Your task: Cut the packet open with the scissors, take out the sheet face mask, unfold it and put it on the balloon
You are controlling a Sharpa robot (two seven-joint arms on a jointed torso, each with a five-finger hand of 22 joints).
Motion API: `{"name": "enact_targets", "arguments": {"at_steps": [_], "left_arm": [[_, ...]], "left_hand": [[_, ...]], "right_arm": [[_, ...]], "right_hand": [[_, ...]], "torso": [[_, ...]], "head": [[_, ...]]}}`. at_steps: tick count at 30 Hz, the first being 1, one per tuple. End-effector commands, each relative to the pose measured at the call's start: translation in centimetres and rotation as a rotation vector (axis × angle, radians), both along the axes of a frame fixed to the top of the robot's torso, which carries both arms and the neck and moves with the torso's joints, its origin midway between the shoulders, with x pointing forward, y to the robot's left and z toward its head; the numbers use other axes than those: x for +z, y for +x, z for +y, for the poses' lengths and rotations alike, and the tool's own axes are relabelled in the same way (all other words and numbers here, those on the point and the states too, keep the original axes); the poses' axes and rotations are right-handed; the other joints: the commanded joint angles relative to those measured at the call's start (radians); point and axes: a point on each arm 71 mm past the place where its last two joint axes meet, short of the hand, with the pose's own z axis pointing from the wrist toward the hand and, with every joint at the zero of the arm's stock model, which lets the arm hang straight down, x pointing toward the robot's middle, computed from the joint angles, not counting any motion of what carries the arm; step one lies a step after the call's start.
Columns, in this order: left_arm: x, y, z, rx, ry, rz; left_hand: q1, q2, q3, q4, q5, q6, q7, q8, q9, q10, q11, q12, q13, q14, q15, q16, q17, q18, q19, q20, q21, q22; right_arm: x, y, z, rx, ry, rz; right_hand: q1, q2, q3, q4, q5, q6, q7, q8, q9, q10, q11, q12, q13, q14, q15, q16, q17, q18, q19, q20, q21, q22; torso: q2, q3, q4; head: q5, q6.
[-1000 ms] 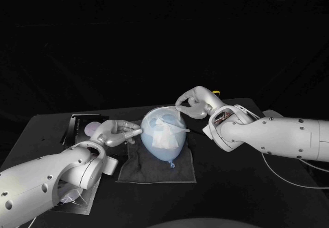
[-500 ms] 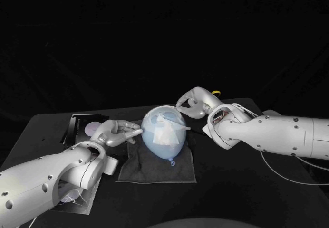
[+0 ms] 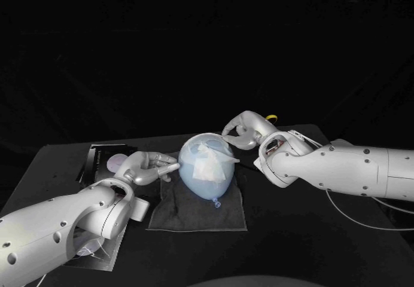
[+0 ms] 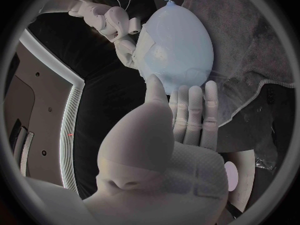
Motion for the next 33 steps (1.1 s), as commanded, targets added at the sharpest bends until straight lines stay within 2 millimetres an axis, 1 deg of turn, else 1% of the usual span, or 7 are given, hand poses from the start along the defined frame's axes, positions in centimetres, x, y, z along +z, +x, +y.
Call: {"name": "enact_targets", "arguments": {"at_steps": [1, 4, 8, 13, 19, 29, 33], "left_arm": [[0.1, -0.1, -0.3, -0.015, -0.009, 0.0], [0.1, -0.1, -0.3, -0.015, -0.01, 0.0], [0.2, -0.1, -0.3, -0.016, -0.01, 0.001], [0.2, -0.1, -0.3, -0.016, -0.01, 0.001], [0.2, -0.1, -0.3, -0.016, -0.01, 0.001], [0.1, -0.1, -0.3, -0.014, -0.01, 0.002], [0.1, -0.1, -0.2, -0.013, -0.01, 0.002]], "left_hand": [[-0.001, 0.008, -0.008, 0.0, -0.004, 0.002, -0.003, 0.007, -0.002, -0.006, 0.0, 0.007, -0.001, -0.008, 0.0, -0.001, -0.001, 0.008, -0.007, -0.001, -0.001, 0.001], [-0.001, 0.008, -0.008, 0.0, -0.004, 0.002, -0.003, 0.007, -0.002, -0.006, 0.0, 0.007, -0.001, -0.008, 0.0, -0.001, -0.001, 0.008, -0.007, -0.001, -0.001, 0.001], [0.0, 0.008, -0.009, 0.0, -0.004, 0.002, -0.003, 0.007, -0.002, -0.007, 0.0, 0.007, -0.001, -0.009, 0.0, 0.0, -0.001, 0.008, -0.008, 0.0, -0.001, 0.001], [0.0, 0.008, -0.009, 0.0, -0.004, 0.002, -0.003, 0.007, -0.002, -0.007, 0.0, 0.007, -0.001, -0.009, 0.0, 0.0, -0.001, 0.008, -0.008, 0.0, -0.001, 0.001], [0.0, 0.008, -0.009, 0.0, -0.004, 0.002, -0.003, 0.007, -0.002, -0.007, 0.0, 0.007, -0.001, -0.009, 0.0, 0.0, -0.001, 0.008, -0.008, 0.0, -0.001, 0.001], [0.0, 0.008, -0.009, 0.0, -0.004, 0.002, -0.003, 0.007, -0.002, -0.007, 0.0, 0.007, -0.001, -0.009, 0.0, 0.0, -0.001, 0.008, -0.008, 0.0, -0.001, 0.001], [0.0, 0.008, -0.009, 0.0, -0.004, 0.002, -0.003, 0.007, -0.002, -0.007, 0.0, 0.007, -0.001, -0.009, 0.0, 0.0, -0.001, 0.008, -0.008, 0.0, -0.001, 0.001]], "right_arm": [[0.2, 0.0, -0.1, -0.037, 0.009, -0.034], [0.4, 0.0, -0.1, -0.044, 0.023, -0.048], [0.5, 0.0, -0.1, -0.055, 0.038, -0.065], [0.5, -0.1, 0.0, -0.061, 0.043, -0.066], [0.3, 0.0, -0.1, -0.075, 0.031, -0.043], [1.0, -0.8, -0.5, -0.047, 0.083, -0.119], [1.3, -1.5, -0.3, -0.008, 0.117, -0.153]], "right_hand": [[-0.022, -0.003, 0.003, 0.0, 0.007, -0.046, 0.014, -0.017, 0.038, 0.118, -0.009, 0.004, 0.263, 0.127, -0.025, 0.004, 0.264, 0.015, -0.006, -0.001, -0.007, 0.107], [-0.076, -0.022, -0.022, 0.031, 0.007, -0.124, 0.05, -0.067, 0.019, 0.118, 0.021, 0.004, 0.263, 0.127, -0.001, 0.004, 0.264, 0.015, -0.011, 0.014, -0.018, 0.102], [-0.11, -0.037, -0.042, 0.06, 0.008, -0.166, 0.074, -0.101, 0.002, 0.118, 0.043, 0.004, 0.263, 0.127, 0.02, 0.004, 0.264, 0.017, -0.015, 0.032, -0.028, 0.098], [-0.124, -0.032, -0.047, 0.082, 0.016, -0.167, 0.078, -0.108, -0.005, 0.118, 0.048, 0.004, 0.263, 0.127, 0.026, 0.004, 0.264, 0.018, -0.015, 0.041, -0.03, 0.097], [-0.1, -0.037, -0.038, 0.07, 0.04, -0.148, 0.071, -0.104, -0.007, 0.118, 0.043, 0.004, 0.263, 0.127, 0.023, 0.004, 0.264, 0.02, -0.013, 0.044, -0.029, 0.099], [-0.08, -0.051, -0.037, 0.053, 0.015, -0.135, 0.069, -0.104, -0.011, 0.118, 0.041, 0.004, 0.263, 0.127, 0.021, 0.004, 0.264, 0.02, -0.012, 0.044, -0.029, 0.1], [-0.13, -0.085, -0.08, 0.083, 0.012, -0.135, 0.072, -0.109, -0.016, 0.118, 0.044, 0.004, 0.263, 0.127, 0.024, 0.004, 0.264, 0.02, -0.014, 0.046, -0.033, 0.099]], "torso": [[0.001, 0.0, -0.0003], [0.001, 0.0002, -0.0004], [0.0, 0.0003, -0.0008], [0.0, 0.0002, -0.0009], [0.0, 0.0001, 0.0], [0.0, -0.0005, -0.0001], [0.0, -0.0001, -0.0018]], "head": [[0.001, 0.001], [0.0, 0.001], [0.0, 0.002], [0.0, 0.003], [-0.001, 0.004], [-0.002, 0.008], [0.002, 0.011]]}}
